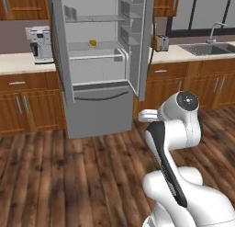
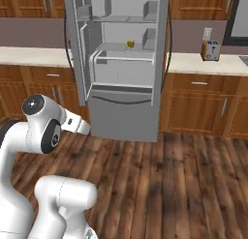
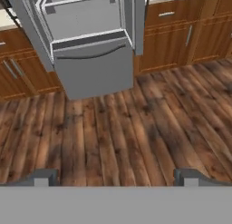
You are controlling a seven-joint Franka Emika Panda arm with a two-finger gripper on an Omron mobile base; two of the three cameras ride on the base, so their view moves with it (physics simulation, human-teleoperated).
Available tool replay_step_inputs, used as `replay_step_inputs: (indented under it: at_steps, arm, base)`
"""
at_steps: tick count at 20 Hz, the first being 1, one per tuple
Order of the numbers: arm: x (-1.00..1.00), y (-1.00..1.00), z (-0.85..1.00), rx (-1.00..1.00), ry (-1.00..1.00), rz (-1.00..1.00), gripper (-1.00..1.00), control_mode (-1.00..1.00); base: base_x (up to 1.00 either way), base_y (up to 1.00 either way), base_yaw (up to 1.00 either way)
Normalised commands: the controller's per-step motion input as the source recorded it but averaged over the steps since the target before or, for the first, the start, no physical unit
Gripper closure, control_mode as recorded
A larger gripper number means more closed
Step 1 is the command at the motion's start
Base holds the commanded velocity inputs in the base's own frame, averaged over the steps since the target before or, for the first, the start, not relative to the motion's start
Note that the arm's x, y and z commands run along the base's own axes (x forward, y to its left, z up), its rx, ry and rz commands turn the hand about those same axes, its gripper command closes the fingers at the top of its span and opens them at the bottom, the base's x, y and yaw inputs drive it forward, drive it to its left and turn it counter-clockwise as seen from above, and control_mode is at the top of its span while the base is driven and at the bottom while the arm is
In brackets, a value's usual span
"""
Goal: Take the cheese, chicken drumstick, and carrot from the fridge and place them on the plate on the dining counter to create an appetizer plate.
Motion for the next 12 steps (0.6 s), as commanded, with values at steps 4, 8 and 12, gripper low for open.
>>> replay_step_inputs:
  at_steps: [4,8,12]
  arm:
    - [0.00,0.00,0.00,0.00,0.00,0.00,-1.00,1.00]
    - [0.00,0.00,0.00,0.00,0.00,0.00,-1.00,1.00]
    - [0.00,0.00,0.00,0.00,0.00,0.00,-1.00,1.00]
  base:
    - [1.00,0.19,0.00]
    - [1.00,0.19,0.00]
    - [1.00,0.20,0.00]
